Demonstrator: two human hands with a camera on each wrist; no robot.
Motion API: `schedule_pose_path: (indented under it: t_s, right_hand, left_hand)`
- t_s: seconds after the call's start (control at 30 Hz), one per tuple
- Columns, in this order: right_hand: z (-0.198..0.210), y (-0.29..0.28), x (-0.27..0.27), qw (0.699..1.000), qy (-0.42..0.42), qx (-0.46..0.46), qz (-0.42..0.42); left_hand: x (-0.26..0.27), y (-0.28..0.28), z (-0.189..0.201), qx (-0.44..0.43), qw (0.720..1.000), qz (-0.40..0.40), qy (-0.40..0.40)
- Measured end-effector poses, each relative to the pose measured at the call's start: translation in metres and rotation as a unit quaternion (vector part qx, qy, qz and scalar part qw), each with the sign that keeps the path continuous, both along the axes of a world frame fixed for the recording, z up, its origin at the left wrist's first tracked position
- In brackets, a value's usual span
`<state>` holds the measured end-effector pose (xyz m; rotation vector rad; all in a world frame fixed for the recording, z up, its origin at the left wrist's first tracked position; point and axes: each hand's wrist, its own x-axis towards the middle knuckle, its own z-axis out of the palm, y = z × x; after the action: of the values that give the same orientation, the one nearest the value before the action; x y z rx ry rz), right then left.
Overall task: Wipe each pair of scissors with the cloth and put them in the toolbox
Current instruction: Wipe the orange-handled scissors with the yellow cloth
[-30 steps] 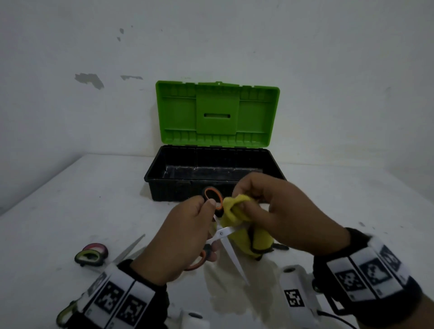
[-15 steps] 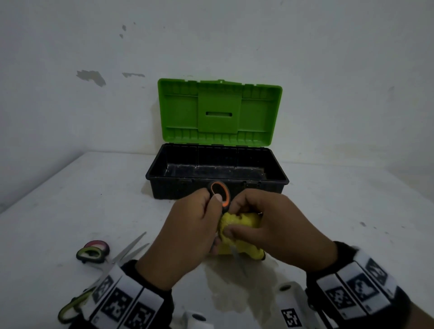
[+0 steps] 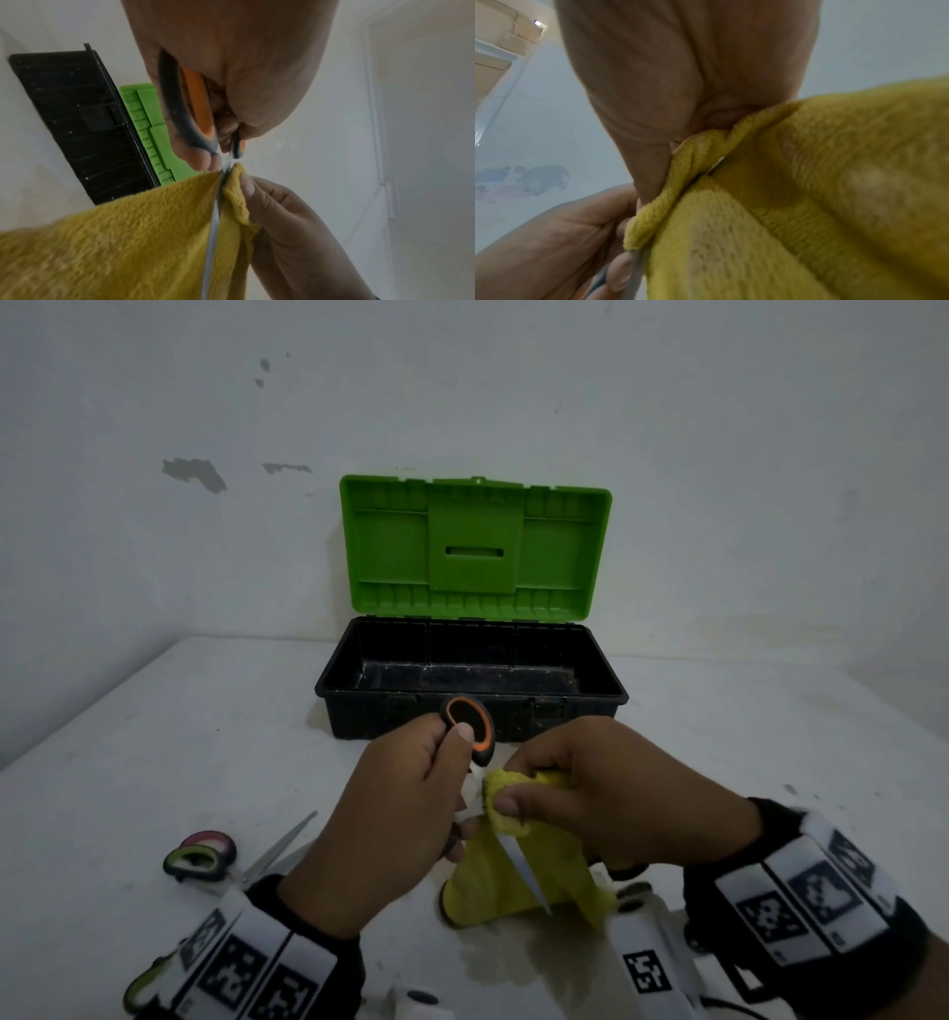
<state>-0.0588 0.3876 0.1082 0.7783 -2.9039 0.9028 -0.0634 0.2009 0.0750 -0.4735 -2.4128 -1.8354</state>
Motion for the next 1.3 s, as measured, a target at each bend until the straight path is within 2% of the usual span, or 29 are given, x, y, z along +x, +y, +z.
schedule_pose_path:
  t_s: [0.2, 0.33, 0.4, 0.57, 0.67, 0.77, 0.87, 1.13, 1.3]
  right_hand:
    - [0.005, 0.026, 0.005, 1.0, -0.016, 0.004, -0.021]
    - [0.006, 0.048, 0.005, 0.997, -0.003, -0.017, -0.082]
    - [0.006, 0.058, 0.005, 0.992, 0.017, -0.031, -0.119]
    - [-0.007, 0.054, 0.007, 0.963, 0.07, -0.186, -0.182]
    - [-0.015, 0.033, 0.008, 0.951, 0.068, -0.259, -0.152]
    - [-0.023, 0.01, 0.009, 0.944, 0.028, -0.315, -0.097]
    - [-0.034, -0.01, 0.01, 0.95, -0.003, -0.307, -0.063]
    - [-0.05, -0.026, 0.006, 0.957, 0.108, -0.251, -0.101]
    - [-0.047, -0.015, 0.007, 0.961, 0.101, -0.235, -0.107]
  left_hand:
    - [0.001, -0.003, 0.0, 0.012, 1.0, -0.006, -0.009]
    - [0.0, -0.007, 0.004, 0.035, 0.999, 0.001, -0.03]
    - [-0.001, -0.011, 0.006, 0.076, 0.996, 0.022, -0.043]
    - [-0.003, -0.008, 0.002, 0.111, 0.989, 0.083, -0.05]
    - [-0.004, 0.002, -0.003, 0.144, 0.982, 0.094, -0.078]
    - [-0.006, 0.011, -0.006, 0.178, 0.972, 0.111, -0.103]
    - [-0.006, 0.018, -0.006, 0.168, 0.972, 0.139, -0.089]
    - [-0.007, 0.022, -0.009, 0.219, 0.955, 0.173, -0.097]
    - [-0.007, 0.023, -0.013, 0.257, 0.943, 0.185, -0.099]
